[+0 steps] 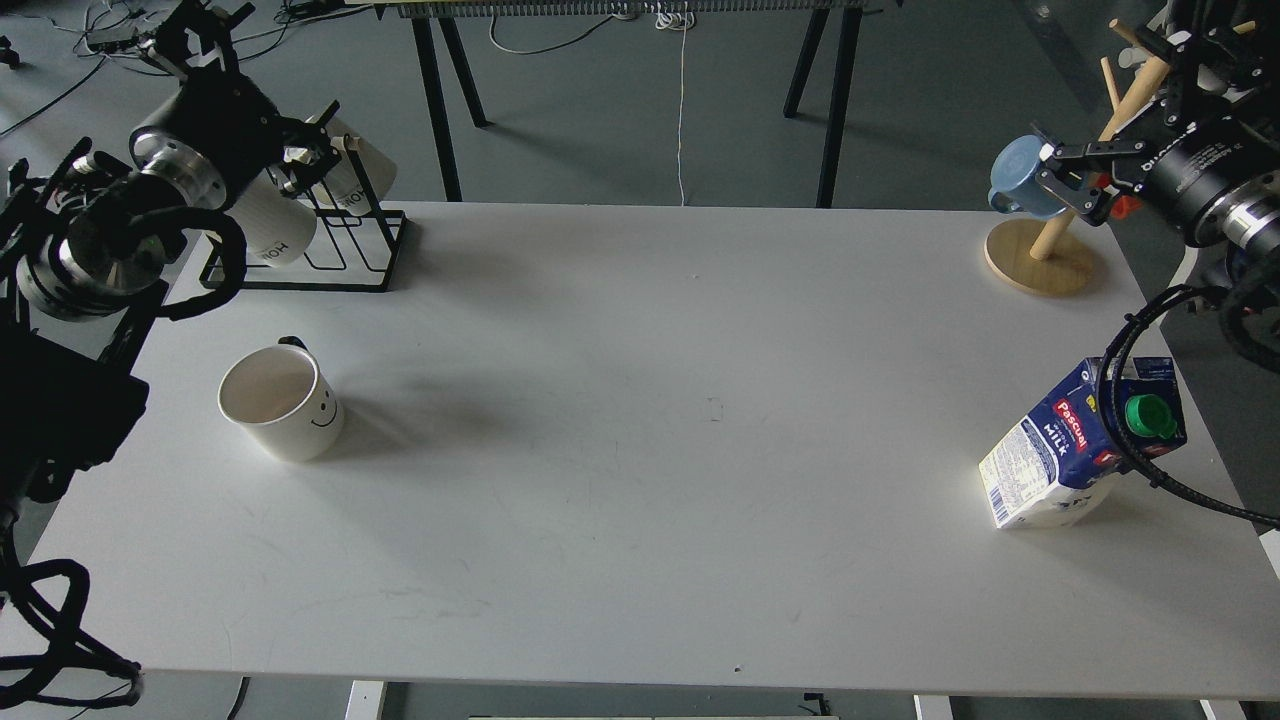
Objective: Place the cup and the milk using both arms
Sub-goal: 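Move the left arm down from the mug rack toward the white mug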
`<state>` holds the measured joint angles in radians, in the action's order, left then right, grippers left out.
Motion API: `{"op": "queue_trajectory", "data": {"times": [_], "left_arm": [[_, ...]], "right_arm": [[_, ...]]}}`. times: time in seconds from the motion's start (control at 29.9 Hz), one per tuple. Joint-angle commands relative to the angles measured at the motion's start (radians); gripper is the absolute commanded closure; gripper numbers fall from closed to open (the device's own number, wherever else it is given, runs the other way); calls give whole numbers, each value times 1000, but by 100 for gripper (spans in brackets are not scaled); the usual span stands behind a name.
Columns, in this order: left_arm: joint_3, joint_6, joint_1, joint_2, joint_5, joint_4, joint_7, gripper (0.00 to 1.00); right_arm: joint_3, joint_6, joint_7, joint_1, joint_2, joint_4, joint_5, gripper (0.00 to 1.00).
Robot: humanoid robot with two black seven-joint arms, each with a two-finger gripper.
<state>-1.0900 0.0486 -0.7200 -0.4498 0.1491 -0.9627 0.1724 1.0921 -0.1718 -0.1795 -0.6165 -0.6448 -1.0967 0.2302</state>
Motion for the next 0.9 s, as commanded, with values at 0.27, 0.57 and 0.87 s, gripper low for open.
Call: {"op": "queue_trajectory", "data": {"times": [0.27, 0.57, 0.87], "left_arm": [[-5, 10, -24, -6, -5, 28, 1, 0], [-25, 22, -78, -9, -7, 102, -4, 0], [8, 112, -36, -122, 10, -29, 2, 0]], "right_arm": [[2, -17, -21, 9, 2, -3, 14, 1], [15, -20, -9, 12, 2, 1, 9, 1], [-6, -52, -37, -57, 2, 145, -3, 1]]}}
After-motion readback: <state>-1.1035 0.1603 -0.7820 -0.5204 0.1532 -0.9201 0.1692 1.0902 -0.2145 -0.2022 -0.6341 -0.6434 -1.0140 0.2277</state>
